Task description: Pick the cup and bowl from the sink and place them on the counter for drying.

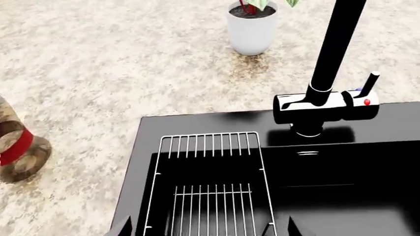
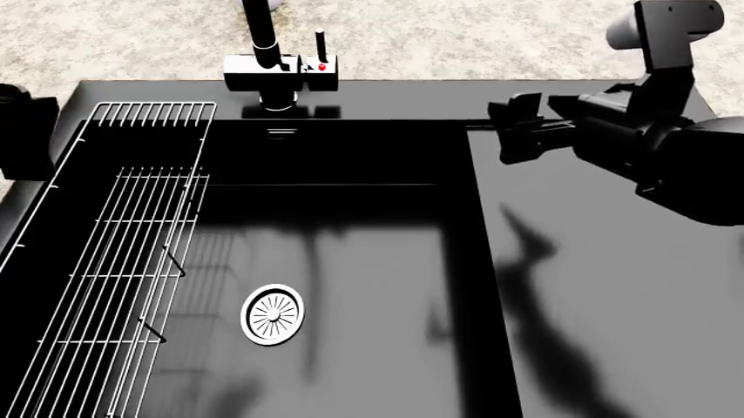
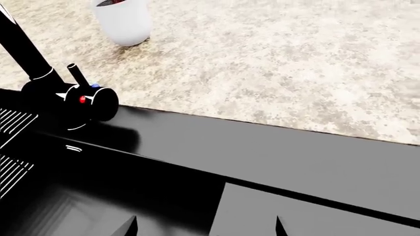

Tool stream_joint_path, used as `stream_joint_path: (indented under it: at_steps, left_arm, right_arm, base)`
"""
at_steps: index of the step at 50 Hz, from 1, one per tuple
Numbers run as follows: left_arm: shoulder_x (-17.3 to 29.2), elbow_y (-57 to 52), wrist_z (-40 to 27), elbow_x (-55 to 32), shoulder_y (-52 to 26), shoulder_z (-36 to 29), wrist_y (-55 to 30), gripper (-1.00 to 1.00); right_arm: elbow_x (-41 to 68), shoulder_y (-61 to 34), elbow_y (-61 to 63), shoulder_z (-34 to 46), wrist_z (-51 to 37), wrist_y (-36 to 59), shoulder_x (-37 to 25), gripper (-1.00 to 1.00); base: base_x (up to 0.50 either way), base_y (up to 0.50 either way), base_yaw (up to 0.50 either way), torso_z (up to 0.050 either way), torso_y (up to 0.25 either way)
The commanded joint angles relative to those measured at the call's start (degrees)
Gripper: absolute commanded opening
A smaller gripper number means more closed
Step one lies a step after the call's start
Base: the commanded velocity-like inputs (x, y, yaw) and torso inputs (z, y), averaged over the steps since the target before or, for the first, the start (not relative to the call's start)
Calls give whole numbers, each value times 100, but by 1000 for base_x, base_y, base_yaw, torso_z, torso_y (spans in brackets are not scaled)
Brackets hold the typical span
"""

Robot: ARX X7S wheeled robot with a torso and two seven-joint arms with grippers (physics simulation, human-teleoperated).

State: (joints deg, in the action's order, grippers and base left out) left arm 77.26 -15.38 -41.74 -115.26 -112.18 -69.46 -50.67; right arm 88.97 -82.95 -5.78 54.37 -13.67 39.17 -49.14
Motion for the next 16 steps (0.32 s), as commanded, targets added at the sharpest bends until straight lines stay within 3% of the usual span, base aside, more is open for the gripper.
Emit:
stream_joint_path:
  at_steps: [1,16]
  left_arm:
    - [-733,343,425,366,224,-91,388,100]
    - [-1349,902,702,663,101,-69,324,100]
  right_arm:
    - [39,-90,163,-20,-223,97,-44,100]
    - [5,-227,314,-121,-336,86,-168,100]
  base:
    - [0,0,0,0,0]
    - [0,0,0,0,0]
